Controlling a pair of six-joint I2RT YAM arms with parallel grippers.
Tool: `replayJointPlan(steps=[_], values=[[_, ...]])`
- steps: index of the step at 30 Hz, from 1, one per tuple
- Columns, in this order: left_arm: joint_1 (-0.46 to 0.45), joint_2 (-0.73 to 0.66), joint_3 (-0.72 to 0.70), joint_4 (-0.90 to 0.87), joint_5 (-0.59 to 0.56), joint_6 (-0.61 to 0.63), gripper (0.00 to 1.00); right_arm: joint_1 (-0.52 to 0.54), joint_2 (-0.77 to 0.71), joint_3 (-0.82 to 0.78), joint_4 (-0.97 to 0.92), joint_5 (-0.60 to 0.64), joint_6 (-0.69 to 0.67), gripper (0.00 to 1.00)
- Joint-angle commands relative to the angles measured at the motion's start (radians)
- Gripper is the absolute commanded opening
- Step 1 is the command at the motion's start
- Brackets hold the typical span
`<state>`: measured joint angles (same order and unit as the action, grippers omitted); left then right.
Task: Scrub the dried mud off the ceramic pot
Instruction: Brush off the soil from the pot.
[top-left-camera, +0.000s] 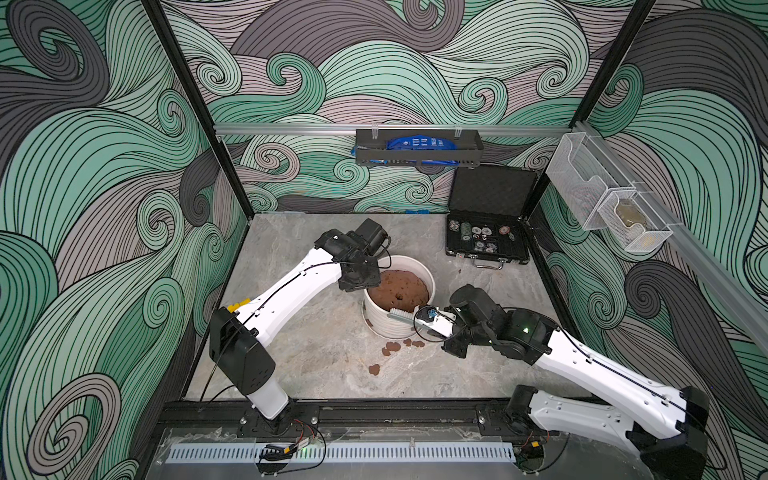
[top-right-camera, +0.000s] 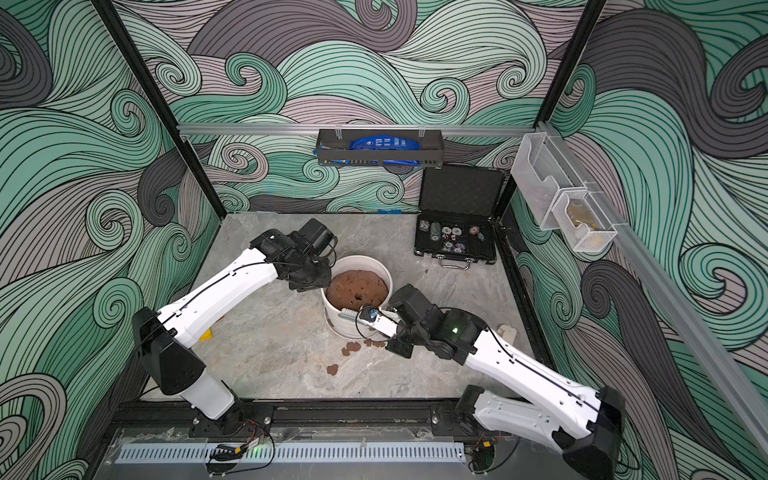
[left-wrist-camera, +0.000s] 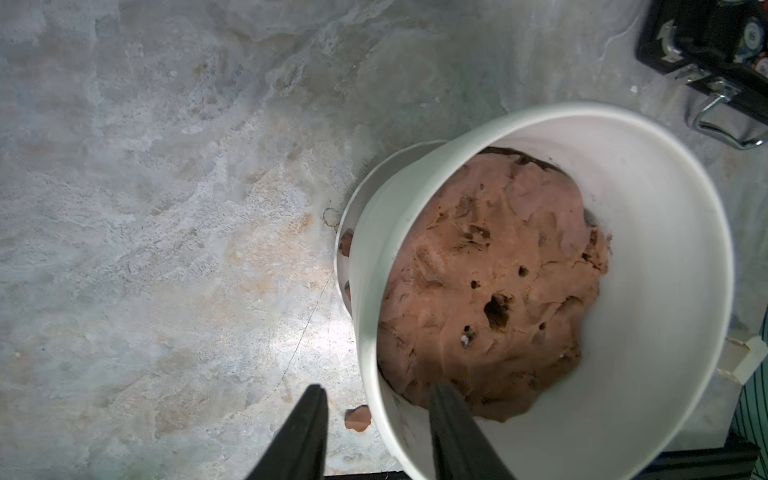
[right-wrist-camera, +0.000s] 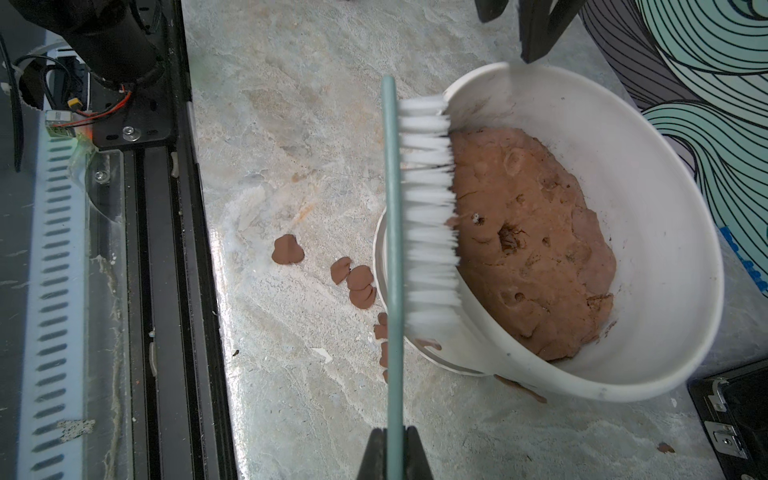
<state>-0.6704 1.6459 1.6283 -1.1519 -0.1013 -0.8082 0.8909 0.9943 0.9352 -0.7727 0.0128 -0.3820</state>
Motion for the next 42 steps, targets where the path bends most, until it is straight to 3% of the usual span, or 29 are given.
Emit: replayJointPlan(steps=[1,18,23,27,30,37,42], values=[[-0.009,0.021,-0.015,-0.008,-0.017,-0.056,0.4,-0.005,-0.018,0.005,0.013,-0.025,-0.003,0.0],[-0.012,0.097,-0.033,0.013,-0.019,-0.049,0.17,-0.006,-0.017,0.001,0.019,-0.037,-0.005,0.0],[-0.011,0.139,0.007,-0.026,-0.059,-0.031,0.04,-0.004,-0.018,-0.003,0.027,-0.054,-0.01,0.0],[0.001,0.171,0.052,-0.054,-0.083,-0.011,0.02,0.002,-0.016,-0.008,0.042,-0.076,-0.019,0.0],[0.02,0.188,0.072,-0.037,-0.082,0.037,0.01,0.019,0.002,-0.016,0.049,-0.073,-0.026,0.0],[0.072,0.22,0.075,0.057,-0.039,0.287,0.0,0.022,0.016,-0.047,0.06,-0.023,-0.035,0.0],[0.111,0.211,0.065,0.148,0.089,0.444,0.0,0.022,0.043,-0.057,0.057,-0.003,-0.035,0.0]])
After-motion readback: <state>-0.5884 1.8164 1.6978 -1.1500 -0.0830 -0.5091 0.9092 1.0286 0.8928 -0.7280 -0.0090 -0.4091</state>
